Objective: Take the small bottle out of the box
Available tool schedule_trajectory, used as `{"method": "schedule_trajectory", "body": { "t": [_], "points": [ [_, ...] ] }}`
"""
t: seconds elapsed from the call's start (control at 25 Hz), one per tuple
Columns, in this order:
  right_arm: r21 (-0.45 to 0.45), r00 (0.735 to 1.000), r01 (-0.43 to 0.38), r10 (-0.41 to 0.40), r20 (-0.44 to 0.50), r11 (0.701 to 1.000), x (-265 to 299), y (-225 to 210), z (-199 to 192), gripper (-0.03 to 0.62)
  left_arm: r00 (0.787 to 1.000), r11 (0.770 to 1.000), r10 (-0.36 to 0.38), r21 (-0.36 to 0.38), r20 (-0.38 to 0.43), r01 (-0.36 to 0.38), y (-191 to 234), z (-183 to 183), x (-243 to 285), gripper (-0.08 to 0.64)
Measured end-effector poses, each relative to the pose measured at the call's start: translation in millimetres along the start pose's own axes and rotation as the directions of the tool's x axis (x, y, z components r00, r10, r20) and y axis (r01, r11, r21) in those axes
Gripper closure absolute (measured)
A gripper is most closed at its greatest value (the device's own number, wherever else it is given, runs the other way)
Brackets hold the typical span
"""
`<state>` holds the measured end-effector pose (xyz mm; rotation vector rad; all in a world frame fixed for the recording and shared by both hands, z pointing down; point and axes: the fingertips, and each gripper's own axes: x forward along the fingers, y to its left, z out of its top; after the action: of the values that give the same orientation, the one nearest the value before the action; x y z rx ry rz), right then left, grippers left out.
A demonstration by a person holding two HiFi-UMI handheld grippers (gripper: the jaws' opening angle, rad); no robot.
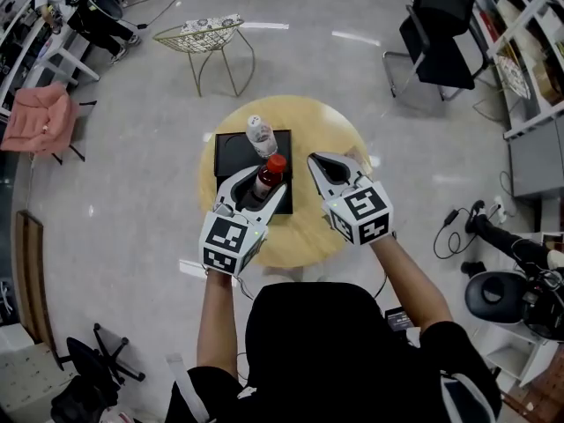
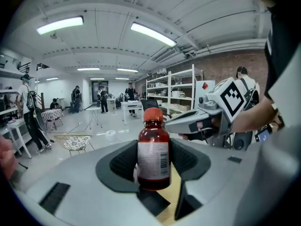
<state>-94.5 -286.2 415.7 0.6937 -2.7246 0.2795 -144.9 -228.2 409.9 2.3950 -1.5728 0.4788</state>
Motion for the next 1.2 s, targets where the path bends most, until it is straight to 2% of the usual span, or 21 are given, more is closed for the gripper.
{"method": "schedule_trajectory", "body": {
  "t": [0.24,0.48,0.88,1.2],
  "points": [
    [-0.009,1.000,0.011,-0.011,0.016,1.000,-1.2,23.7,12.8,0.592,0.991,0.999,0.040,-0.032,0.124,-0.036,9.7,23.0,-32.3,0.337],
    [-0.011,0.996,0.045,-0.044,0.072,0.999,-14.3,59.3,31.1,0.592,0.978,0.999,0.028,-0.046,0.208,-0.018,8.3,36.1,-75.8,0.337],
    [-0.021,0.987,0.108,-0.104,0.124,0.994,-49.6,136.5,36.3,0.592,0.942,0.996,0.030,-0.084,0.334,-0.002,-7.3,28.4,-171.8,0.337],
    [-0.020,0.972,0.172,-0.166,0.166,0.985,-88.3,182.2,36.4,0.592,0.925,0.994,0.009,-0.107,0.380,0.035,-29.8,14.1,-231.5,0.337]
  ]
}}
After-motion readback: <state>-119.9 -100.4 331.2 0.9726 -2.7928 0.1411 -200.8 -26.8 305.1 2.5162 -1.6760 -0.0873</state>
